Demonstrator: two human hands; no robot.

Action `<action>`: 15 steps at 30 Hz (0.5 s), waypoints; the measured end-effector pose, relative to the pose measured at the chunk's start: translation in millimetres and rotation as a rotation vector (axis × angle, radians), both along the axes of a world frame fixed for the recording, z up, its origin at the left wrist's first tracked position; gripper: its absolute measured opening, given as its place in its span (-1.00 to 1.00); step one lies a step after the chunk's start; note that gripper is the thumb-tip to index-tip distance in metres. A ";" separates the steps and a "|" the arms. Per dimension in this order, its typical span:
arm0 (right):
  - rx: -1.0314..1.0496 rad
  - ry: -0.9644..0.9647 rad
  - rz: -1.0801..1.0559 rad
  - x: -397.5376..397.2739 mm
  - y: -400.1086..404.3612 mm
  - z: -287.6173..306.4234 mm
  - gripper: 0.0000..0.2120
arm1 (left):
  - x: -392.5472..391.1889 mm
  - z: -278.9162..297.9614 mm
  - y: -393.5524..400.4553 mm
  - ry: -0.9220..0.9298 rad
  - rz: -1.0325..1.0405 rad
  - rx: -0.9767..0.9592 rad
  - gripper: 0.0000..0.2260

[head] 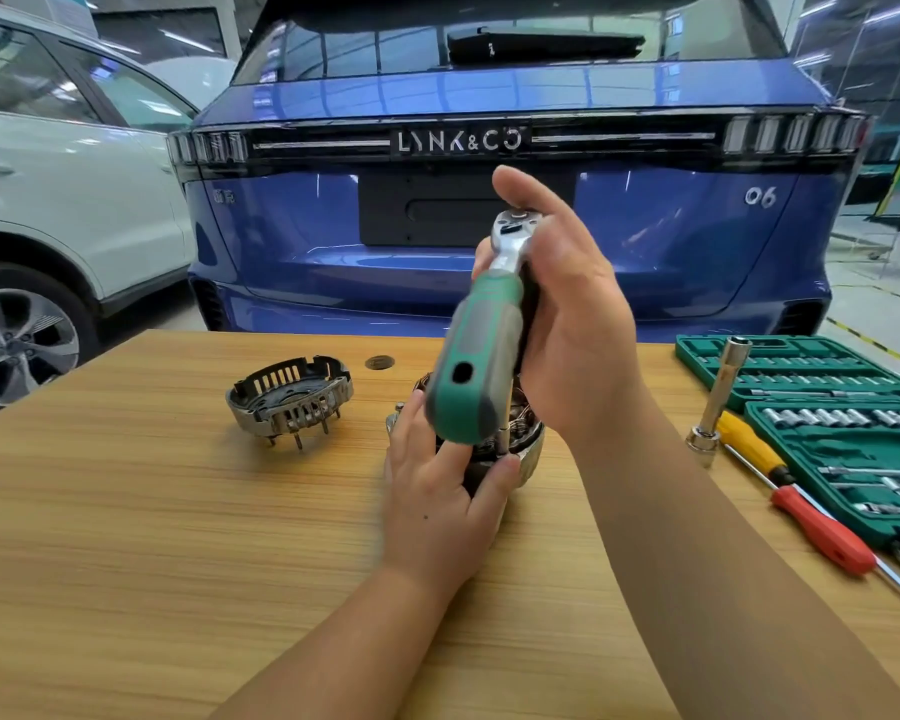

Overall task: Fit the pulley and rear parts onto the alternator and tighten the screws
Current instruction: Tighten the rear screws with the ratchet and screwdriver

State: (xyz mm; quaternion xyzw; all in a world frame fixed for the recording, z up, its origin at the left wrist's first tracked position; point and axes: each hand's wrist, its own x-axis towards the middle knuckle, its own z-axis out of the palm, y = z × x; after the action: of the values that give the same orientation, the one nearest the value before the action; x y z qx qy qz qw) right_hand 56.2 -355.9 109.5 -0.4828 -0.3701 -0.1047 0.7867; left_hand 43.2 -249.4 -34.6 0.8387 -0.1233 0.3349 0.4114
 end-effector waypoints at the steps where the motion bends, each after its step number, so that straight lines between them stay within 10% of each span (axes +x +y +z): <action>1: -0.008 0.022 -0.048 -2.1 1.2 1.2 -0.57 | 0.3 -0.1 -0.3 -0.006 0.006 0.001 -0.53; 10: 0.035 0.245 -0.287 0.7 -5.8 6.7 -0.94 | 2.1 -2.2 2.9 0.023 -0.005 0.009 -0.56; 15: -0.026 0.031 -0.170 1.0 1.0 -3.0 -0.66 | 3.0 -4.0 -0.4 -0.021 0.015 -0.003 -0.60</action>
State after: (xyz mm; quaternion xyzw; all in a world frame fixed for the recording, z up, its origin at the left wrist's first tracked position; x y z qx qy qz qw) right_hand 57.2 -354.9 106.6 -0.5245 -0.3167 -0.1588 0.7742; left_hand 46.2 -249.8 -38.6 0.8354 -0.1209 0.3470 0.4088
